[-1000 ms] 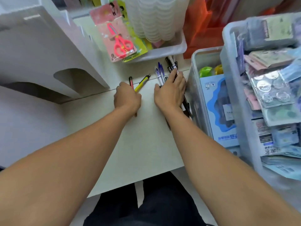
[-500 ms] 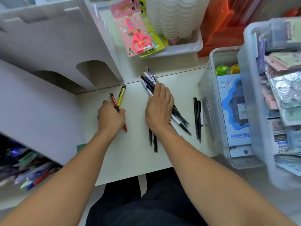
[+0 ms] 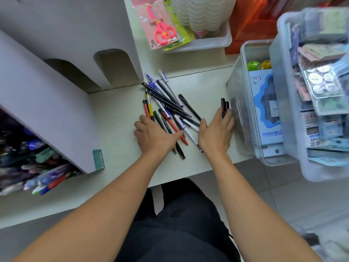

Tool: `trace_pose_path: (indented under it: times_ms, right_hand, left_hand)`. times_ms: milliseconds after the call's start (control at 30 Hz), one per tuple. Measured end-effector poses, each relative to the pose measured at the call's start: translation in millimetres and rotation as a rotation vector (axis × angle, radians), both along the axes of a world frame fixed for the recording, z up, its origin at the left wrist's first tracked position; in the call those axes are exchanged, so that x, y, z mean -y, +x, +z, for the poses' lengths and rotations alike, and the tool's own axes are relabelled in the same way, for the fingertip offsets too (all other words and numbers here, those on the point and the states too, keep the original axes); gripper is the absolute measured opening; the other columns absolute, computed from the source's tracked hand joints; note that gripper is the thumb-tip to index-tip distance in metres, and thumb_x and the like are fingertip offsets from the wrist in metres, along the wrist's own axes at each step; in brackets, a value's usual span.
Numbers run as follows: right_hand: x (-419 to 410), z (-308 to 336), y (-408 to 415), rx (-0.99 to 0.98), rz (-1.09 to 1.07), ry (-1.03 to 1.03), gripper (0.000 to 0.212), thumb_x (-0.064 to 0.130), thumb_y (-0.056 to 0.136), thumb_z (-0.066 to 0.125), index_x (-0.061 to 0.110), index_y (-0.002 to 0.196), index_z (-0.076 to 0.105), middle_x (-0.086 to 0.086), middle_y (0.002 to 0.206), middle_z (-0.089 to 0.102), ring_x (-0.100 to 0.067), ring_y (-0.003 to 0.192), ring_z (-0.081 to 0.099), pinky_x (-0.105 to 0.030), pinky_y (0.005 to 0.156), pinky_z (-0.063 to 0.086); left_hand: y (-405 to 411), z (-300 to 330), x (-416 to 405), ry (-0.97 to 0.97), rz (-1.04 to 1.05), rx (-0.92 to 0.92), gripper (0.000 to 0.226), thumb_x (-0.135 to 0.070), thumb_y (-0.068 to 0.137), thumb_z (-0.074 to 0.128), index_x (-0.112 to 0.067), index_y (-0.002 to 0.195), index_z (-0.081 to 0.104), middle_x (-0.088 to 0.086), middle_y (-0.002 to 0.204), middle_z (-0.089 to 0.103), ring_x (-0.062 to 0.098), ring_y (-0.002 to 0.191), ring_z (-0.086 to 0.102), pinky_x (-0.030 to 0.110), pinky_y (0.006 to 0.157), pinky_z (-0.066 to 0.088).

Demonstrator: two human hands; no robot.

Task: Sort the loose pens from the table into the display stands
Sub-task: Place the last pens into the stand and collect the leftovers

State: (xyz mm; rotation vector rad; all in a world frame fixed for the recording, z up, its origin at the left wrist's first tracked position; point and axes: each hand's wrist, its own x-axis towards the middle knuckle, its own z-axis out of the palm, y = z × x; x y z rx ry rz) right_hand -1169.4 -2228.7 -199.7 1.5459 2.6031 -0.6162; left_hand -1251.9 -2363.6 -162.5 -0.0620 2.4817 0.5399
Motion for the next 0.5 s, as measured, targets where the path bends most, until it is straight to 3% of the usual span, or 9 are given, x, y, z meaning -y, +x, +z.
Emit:
trace_pose_path:
  times_ms: [133, 333, 400, 500]
  right_hand:
    - [-1, -5, -4, -0.125, -0.046, 0.104, 0.047, 0.018, 0.097, 0.058, 0.011, 0.141, 0.044, -0.014, 0.145, 0.04, -0.033, 0.13, 0.038, -0.047, 0.103, 0.035]
    - [20, -11, 9, -0.288, -0.206, 0.061, 0.051, 0.018, 0.098, 0.06, 0.002, 0.143, 0.043, -0.021, 0.149, 0.037, -0.038, 0.131, 0.035, -0.048, 0.111, 0.033]
    - [23, -11, 11, -0.31, -0.266, 0.044, 0.05, 0.017, 0.098, 0.062, 0.0, 0.141, 0.045, -0.021, 0.14, 0.045, -0.037, 0.125, 0.042, -0.045, 0.108, 0.036]
    - [22, -9, 6, -0.418, -0.164, -0.061, 0.037, 0.012, 0.096, 0.064, 0.003, 0.131, 0.054, -0.012, 0.123, 0.053, -0.031, 0.111, 0.053, -0.037, 0.099, 0.044]
  left_hand:
    - [-5, -8, -10, -0.048, -0.036, -0.021, 0.133, -0.062, 0.055, 0.089, -0.006, 0.15, 0.015, 0.016, 0.144, 0.032, 0.036, 0.129, 0.038, 0.042, 0.105, 0.043]
    - [-8, -8, -1, 0.035, -0.031, -0.023, 0.105, -0.045, 0.067, 0.089, -0.008, 0.143, 0.026, 0.013, 0.14, 0.035, 0.035, 0.129, 0.04, 0.039, 0.104, 0.043]
    - [-9, -9, 3, 0.071, -0.031, -0.033, 0.098, -0.039, 0.071, 0.087, -0.008, 0.143, 0.028, 0.013, 0.14, 0.036, 0.034, 0.128, 0.042, 0.039, 0.103, 0.043]
    - [-13, -13, 12, 0.158, -0.022, -0.058, 0.081, -0.035, 0.079, 0.081, -0.008, 0.139, 0.035, 0.011, 0.134, 0.043, 0.029, 0.118, 0.05, 0.035, 0.095, 0.045]
